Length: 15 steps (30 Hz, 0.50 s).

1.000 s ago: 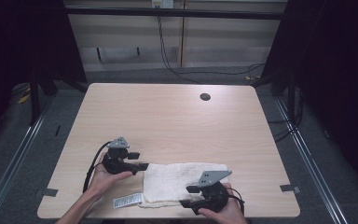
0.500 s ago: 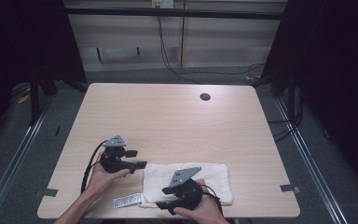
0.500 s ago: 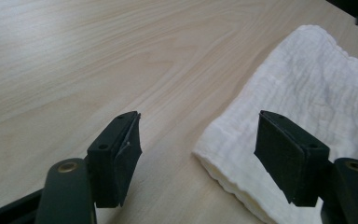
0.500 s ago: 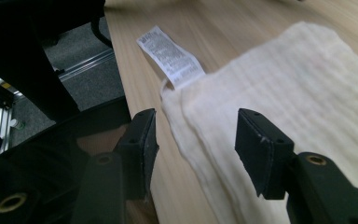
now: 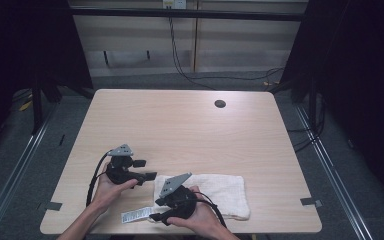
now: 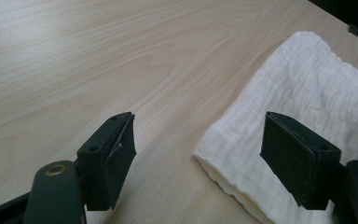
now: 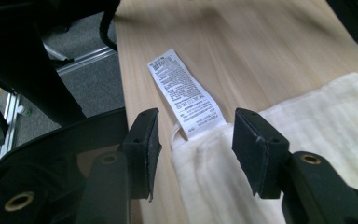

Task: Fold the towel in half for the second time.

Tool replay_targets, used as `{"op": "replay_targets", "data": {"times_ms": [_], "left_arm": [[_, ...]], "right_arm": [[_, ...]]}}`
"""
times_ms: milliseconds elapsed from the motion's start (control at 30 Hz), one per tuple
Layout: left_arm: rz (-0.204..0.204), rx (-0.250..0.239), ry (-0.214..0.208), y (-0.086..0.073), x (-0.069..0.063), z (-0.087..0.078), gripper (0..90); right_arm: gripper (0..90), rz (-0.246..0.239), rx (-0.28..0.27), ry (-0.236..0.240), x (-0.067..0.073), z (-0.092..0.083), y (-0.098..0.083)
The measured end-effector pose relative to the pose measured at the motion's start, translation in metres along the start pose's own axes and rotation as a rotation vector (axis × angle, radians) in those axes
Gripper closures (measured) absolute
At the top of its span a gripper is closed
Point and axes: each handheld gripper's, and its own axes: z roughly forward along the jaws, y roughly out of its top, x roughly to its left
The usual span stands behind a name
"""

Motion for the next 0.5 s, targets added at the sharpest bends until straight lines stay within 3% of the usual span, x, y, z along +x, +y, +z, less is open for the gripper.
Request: {"op": "replay_targets", "data": {"times_ms": [133,233,500], "left_arm": [[0.012,0.007,0.004,0.0,-0.001,0.0,26.9],[0.019,0.022,0.002,-0.001,-0.001,0.001,27.5],[0.018,0.023,0.015,-0.001,-0.001,0.0,28.2]], "right_arm": [[53.0,0.002,0.009,0.008,-0.003,0.01,0.0],[50.7,-0.006,0.029,-0.014,-0.001,0.016,-0.002],[50.6,-0.026,0.039,-0.019,0.001,0.021,-0.003]]}}
